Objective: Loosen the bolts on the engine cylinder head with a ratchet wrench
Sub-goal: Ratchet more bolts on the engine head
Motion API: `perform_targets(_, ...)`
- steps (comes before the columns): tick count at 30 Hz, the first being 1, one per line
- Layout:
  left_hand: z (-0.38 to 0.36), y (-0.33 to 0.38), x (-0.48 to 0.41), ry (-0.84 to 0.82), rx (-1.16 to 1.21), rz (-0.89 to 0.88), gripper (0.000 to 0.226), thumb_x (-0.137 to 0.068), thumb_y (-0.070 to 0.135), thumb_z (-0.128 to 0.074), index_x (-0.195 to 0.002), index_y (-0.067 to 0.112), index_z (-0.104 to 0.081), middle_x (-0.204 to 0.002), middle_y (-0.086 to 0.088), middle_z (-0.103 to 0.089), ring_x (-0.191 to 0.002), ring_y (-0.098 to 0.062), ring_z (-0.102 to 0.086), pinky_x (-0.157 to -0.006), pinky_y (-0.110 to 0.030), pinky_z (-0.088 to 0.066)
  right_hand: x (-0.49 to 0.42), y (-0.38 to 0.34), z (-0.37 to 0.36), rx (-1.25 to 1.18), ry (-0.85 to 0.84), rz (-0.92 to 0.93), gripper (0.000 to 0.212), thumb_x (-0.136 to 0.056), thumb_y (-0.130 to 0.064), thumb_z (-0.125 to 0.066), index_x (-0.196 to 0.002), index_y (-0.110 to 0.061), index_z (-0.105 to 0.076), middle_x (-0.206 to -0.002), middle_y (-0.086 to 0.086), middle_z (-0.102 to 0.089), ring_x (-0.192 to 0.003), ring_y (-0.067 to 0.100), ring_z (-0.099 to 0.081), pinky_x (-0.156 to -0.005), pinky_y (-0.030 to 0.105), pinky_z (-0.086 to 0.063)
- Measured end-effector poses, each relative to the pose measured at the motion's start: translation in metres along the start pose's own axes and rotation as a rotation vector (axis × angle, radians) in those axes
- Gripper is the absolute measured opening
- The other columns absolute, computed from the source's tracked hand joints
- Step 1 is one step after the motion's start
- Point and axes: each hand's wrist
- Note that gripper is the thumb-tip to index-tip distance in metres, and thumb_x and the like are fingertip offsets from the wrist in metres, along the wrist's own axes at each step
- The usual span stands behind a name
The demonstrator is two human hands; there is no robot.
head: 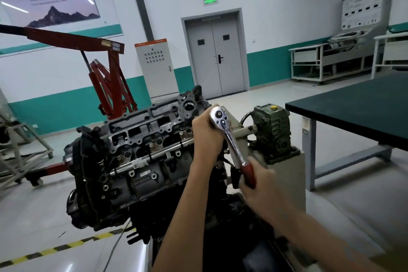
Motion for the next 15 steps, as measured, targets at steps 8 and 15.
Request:
perform_targets(8,0.007,0.005,-0.006,-0.085,-0.079,-0.001,0.043,-0.074,-0.010,-0.066,-0.052,0.023,-0.050,-0.050,0.012,-0.045,-0.051,-0.002,-0.035,-0.051,-0.019,-0.032,-0.076,0.021,0.091,0.523,-0.112,0.295,0.022,-0.075,-0.009,-0.067,-0.090,-0.011,-0.052,-0.065,-0.004,-0.053,-0.055,0.015,-0.055,-0.050,0.015,-0.040)
perform_targets(15,0.008,0.001,0.002,-0.018,-0.145,-0.173,0.029,-0.074,-0.011,-0.062,-0.066,0.014,-0.050,-0.057,0.006,-0.048,-0.054,-0.004,-0.036,-0.053,-0.021,-0.032,0.014,-0.026,-0.013,-0.064,0.087,-0.103,0.019,-0.079,-0.012,-0.062,-0.086,-0.021,-0.047,-0.059,-0.007,-0.052,-0.051,0.009,-0.052,-0.049,0.014,-0.040)
Point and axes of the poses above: each hand's wrist, its own x-axis away from the middle knuckle, its own z-axis out of the back of the hand, y = z × x
